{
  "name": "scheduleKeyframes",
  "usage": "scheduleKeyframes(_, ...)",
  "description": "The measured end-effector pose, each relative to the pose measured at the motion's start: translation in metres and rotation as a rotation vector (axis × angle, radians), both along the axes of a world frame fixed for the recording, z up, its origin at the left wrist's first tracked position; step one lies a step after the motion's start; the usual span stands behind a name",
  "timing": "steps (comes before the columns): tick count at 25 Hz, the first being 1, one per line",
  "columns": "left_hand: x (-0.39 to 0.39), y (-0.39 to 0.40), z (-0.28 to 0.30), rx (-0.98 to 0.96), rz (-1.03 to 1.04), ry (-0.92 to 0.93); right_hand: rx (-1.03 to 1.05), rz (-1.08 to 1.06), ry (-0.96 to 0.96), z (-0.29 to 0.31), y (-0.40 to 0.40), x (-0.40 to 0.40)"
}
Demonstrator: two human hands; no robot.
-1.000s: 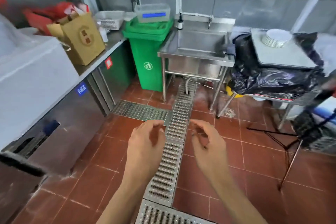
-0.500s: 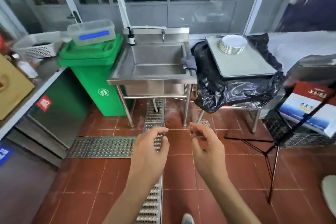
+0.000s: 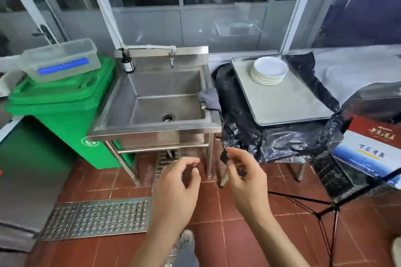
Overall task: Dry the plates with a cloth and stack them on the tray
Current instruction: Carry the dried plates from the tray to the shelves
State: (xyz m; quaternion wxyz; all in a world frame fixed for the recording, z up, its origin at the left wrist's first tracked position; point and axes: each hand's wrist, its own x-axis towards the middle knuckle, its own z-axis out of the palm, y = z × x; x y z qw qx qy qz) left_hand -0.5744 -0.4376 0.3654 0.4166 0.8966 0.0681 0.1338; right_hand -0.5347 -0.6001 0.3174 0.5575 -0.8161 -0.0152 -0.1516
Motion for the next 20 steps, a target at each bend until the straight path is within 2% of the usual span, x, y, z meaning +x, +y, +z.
scheduleKeyframes(10, 0.262, -0.007, 0.008, -0.015, -0.263, -0.041, 0.001, -0.230, 0.023, 0.010, -0.009, 0.225)
scheduleKeyframes(17, 0.387, -0.040, 0.007, -0.020, -0.409, -0.039, 0.023, -0.383, 0.025, 0.011, -0.042, 0.332)
scheduleKeyframes(20, 0.430, -0.059, -0.002, 0.003, -0.407, -0.035, 0.016, -0.400, 0.060, 0.003, -0.062, 0.376)
